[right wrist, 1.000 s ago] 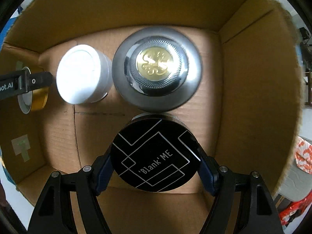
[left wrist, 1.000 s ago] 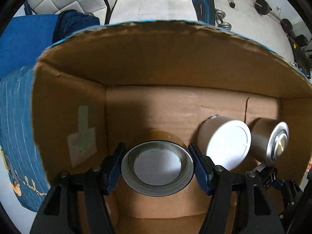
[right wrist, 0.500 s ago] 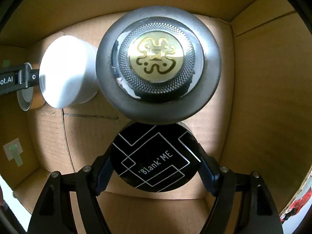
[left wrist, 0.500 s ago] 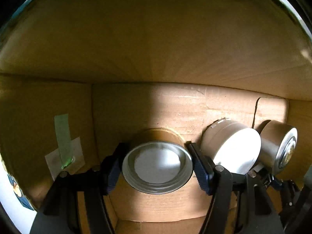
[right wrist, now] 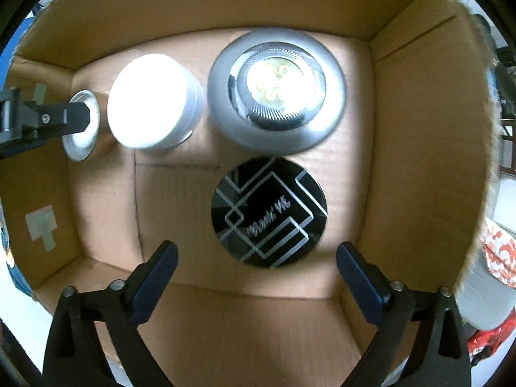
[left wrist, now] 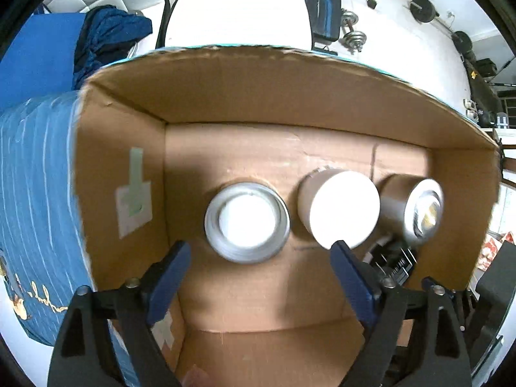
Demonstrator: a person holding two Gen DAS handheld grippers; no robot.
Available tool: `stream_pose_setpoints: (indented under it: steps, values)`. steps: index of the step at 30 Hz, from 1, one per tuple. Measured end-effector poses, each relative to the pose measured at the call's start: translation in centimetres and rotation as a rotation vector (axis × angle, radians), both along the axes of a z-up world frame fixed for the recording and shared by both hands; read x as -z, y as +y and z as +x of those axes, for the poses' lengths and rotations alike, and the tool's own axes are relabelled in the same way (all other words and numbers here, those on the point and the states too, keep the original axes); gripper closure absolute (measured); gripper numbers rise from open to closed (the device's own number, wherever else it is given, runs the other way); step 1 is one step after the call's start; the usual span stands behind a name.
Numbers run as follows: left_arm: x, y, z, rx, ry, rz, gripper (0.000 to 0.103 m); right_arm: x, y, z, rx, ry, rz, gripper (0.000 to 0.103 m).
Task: Organize rigid objects
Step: 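Withdraw both tools from the box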
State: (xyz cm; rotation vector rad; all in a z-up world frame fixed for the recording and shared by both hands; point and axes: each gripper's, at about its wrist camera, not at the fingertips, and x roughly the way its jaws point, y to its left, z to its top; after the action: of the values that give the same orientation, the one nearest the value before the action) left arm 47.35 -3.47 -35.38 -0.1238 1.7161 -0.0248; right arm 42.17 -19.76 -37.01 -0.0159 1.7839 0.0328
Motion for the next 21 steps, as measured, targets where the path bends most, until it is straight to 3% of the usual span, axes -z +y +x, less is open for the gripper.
stream_pose_setpoints:
  steps: [3,5,9,21]
  values:
    - [-1.7,0.0,-1.1,-0.005,-0.034,-0.016,0.011,-1.8,0.4,-0.9,-0.001,-0.04,-0.007,0.0]
    - [-3.1,0.1,-2.4,-0.002,-0.069,-0.01,0.003,-3.1,0.6,-1.4,-0.002,-0.071,-0.017,0.0]
    - [-5.9,1.0,-3.9,0.018,-0.155,0.045,0.002,-5.8,0.6,-2.5,0.008,-0.138,-0.023,0.0]
    - [-13.3,-0.1,-12.4,0.015,-0.399,0.076,0.002,-13.8,-1.1,-7.3,-0.013,-0.302,0.002,0.0]
